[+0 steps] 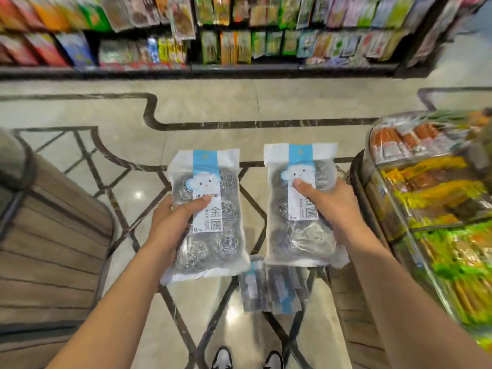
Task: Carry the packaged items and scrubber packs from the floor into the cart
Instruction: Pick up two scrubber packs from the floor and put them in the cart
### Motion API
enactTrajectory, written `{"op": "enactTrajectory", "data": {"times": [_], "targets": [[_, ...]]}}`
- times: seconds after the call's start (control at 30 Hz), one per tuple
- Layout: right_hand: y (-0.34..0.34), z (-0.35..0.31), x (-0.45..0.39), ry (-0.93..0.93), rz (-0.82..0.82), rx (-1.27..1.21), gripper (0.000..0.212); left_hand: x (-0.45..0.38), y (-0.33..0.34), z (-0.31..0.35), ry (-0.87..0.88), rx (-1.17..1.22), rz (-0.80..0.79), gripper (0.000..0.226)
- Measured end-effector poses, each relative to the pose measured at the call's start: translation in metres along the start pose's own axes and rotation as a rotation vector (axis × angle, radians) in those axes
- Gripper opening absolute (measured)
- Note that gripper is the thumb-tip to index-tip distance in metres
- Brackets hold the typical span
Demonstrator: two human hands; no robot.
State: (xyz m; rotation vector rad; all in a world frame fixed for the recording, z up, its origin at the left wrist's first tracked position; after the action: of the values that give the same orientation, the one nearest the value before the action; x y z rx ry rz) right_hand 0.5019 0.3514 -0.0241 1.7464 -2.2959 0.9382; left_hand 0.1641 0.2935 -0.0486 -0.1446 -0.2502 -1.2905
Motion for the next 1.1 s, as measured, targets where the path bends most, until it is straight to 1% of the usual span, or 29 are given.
{"op": "enactTrajectory", "data": {"times": [0.07,0.1,0.17,0.2,0.23,0.3,0.37,0.4,0.47,0.5,0.57,0.67,0.73,0.8,0.83,0.93,0.97,1.0,1.07,1.1], "targets": [[-0.005,-0.029,0.018,-0.063,-0.003,-0.017,0.075,0.009,-0.008,0.035,0.047,-0.011,0.01,0.041],[-0.006,-0.042,0.027,-0.085,-0.012,-0.033,0.071,0.013,-0.012,0.049,0.065,-0.006,0.017,0.04],[-0.005,-0.064,0.041,-0.125,-0.046,-0.062,0.055,0.021,-0.022,0.071,0.087,0.016,0.033,0.041],[-0.003,-0.073,0.047,-0.139,-0.068,-0.075,0.053,0.027,-0.026,0.08,0.094,0.021,0.045,0.042],[0.0,-0.08,0.053,-0.146,-0.097,-0.074,0.055,0.034,-0.03,0.088,0.101,0.023,0.052,0.044],[0.008,-0.095,0.062,-0.161,-0.167,-0.074,0.069,0.044,-0.038,0.099,0.119,0.023,0.066,0.051],[0.017,-0.108,0.066,-0.179,-0.219,-0.067,0.077,0.057,-0.048,0.107,0.144,0.029,0.116,0.052],[0.021,-0.113,0.068,-0.189,-0.248,-0.062,0.077,0.064,-0.053,0.111,0.166,0.036,0.15,0.054],[0.032,-0.124,0.073,-0.213,-0.313,-0.031,0.069,0.081,-0.063,0.113,0.176,0.029,0.207,0.074],[0.039,-0.127,0.076,-0.225,-0.351,-0.013,0.066,0.09,-0.069,0.111,0.172,0.043,0.235,0.08],[0.053,-0.133,0.083,-0.241,-0.436,0.017,0.064,0.113,-0.082,0.107,0.171,0.081,0.309,0.068],[0.08,-0.141,0.102,-0.284,-0.553,0.066,0.061,0.153,-0.102,0.098,0.158,0.121,0.423,0.058],[0.103,-0.143,0.122,-0.306,-0.64,0.096,0.056,0.185,-0.119,0.091,0.158,0.165,0.502,0.049],[0.131,-0.141,0.15,-0.329,-0.742,0.125,0.049,0.222,-0.139,0.086,0.158,0.184,0.592,0.048],[0.145,-0.139,0.166,-0.343,-0.788,0.144,0.049,0.241,-0.15,0.083,0.167,0.184,0.64,0.047],[0.19,-0.131,0.224,-0.383,-0.916,0.19,0.063,0.306,-0.182,0.079,0.212,0.158,0.801,0.042],[0.204,-0.126,0.246,-0.386,-0.959,0.21,0.063,0.33,-0.194,0.076,0.225,0.162,0.86,0.039],[0.218,-0.121,0.271,-0.399,-1.012,0.233,0.056,0.355,-0.206,0.071,0.232,0.17,0.911,0.039],[0.242,-0.107,0.323,-0.421,-1.118,0.272,0.042,0.406,-0.227,0.057,0.231,0.205,0.995,0.047],[0.251,-0.1,0.351,-0.433,-1.169,0.28,0.039,0.433,-0.237,0.049,0.231,0.242,1.035,0.05]]}}
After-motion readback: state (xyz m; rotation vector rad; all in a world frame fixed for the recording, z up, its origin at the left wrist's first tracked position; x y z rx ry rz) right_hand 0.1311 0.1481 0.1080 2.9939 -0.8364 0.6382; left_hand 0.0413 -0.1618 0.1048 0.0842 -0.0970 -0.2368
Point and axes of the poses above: each hand's wrist, its own x-axis away from the middle knuckle, its own y-axis out of the palm, z = x × y, the point moved 7 cm from there along -x, towards the middle knuckle, and after that the axes turned 12 degrees about y, right-handed, at the moved point
